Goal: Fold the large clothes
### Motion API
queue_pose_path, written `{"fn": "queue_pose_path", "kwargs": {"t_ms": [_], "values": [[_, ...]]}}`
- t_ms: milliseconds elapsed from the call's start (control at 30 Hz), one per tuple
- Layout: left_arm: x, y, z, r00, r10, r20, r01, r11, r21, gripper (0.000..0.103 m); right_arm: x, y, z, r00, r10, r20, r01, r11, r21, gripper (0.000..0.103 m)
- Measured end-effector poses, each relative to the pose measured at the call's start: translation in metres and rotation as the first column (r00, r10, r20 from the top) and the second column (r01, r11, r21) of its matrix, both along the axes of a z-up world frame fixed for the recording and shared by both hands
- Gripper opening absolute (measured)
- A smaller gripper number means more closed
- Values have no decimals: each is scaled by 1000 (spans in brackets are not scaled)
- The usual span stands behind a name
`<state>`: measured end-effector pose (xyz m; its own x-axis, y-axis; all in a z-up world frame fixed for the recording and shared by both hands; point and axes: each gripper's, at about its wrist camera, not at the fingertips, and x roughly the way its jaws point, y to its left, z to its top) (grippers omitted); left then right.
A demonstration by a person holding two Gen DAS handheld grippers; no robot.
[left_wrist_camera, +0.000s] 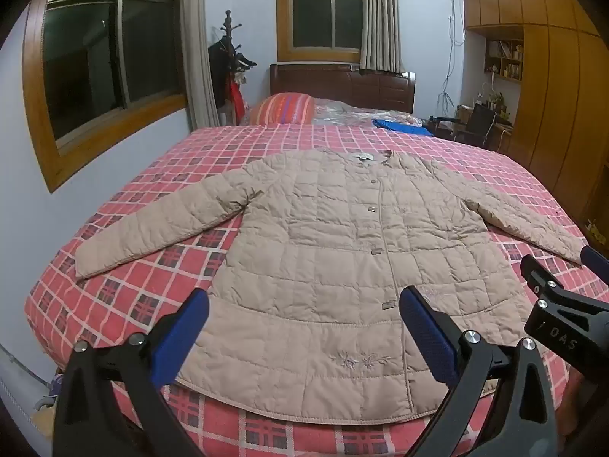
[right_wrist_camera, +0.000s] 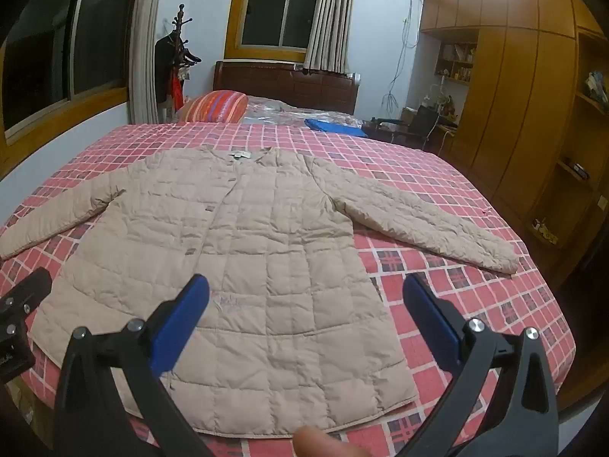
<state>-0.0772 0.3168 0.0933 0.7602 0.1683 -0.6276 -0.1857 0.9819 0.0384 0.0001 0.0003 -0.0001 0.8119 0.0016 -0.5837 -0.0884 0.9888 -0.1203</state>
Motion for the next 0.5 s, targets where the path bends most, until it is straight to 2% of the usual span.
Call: {"fn": "queue_pose_path", "kwargs": {"t_ms": [500], "values": [[-1,1,3,1000,-1,12,1,1000,-4,100,-2,1,2,1000,2,15,-2,1000,-8,101]]}}
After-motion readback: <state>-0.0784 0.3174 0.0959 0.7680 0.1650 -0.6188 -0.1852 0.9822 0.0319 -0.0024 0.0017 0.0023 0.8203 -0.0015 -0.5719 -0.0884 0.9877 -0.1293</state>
